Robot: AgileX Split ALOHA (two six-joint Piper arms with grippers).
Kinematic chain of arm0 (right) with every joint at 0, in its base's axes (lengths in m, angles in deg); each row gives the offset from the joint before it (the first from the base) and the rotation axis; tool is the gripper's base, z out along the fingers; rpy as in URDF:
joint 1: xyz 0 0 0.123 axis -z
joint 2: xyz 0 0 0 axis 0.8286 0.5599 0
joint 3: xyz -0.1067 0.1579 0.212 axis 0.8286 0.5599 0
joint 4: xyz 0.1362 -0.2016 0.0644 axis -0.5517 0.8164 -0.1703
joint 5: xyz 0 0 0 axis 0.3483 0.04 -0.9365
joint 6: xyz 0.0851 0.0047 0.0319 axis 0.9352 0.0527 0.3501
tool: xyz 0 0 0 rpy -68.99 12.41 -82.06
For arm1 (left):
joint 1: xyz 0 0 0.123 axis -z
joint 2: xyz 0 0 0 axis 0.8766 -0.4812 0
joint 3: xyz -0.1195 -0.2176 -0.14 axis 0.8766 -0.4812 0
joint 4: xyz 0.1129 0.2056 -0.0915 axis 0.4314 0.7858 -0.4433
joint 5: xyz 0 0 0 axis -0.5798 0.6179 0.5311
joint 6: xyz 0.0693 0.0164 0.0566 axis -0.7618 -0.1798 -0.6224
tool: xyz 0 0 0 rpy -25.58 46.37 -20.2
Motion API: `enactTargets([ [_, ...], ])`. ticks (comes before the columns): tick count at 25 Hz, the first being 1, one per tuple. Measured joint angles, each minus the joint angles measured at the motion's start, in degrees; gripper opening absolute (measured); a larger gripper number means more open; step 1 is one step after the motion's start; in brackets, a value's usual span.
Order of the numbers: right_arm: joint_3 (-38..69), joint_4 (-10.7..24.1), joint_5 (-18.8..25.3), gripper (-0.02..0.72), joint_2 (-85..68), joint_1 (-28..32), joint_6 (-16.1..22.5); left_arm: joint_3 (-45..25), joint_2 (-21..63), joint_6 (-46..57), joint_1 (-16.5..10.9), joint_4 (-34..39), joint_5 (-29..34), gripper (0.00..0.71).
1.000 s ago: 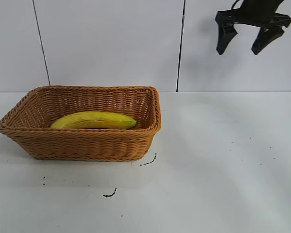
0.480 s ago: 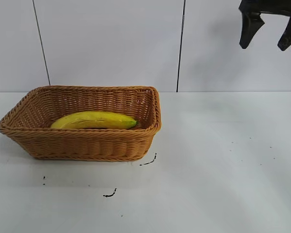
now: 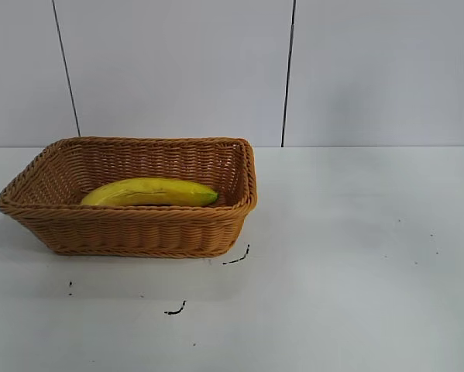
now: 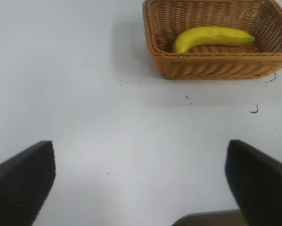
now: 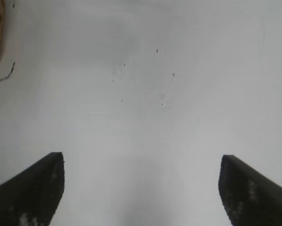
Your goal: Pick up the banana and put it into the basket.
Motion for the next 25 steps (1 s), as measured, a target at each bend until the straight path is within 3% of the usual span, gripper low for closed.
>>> enactTargets([
  [5, 14.1, 0.0, -6.1, 0.634, -16.8, 0.0, 0.0, 0.0, 0.0, 0.0, 0.0, 0.0, 0.0, 0.695],
  [9, 20.8, 0.0, -7.3, 0.634, -30.0, 0.0, 0.0, 0.0, 0.0, 0.0, 0.0, 0.0, 0.0, 0.695],
  [25, 21.5, 0.6, -8.5, 0.634, -60.1, 0.0, 1.3, 0.0, 0.0, 0.0, 0.0, 0.0, 0.0, 0.695],
])
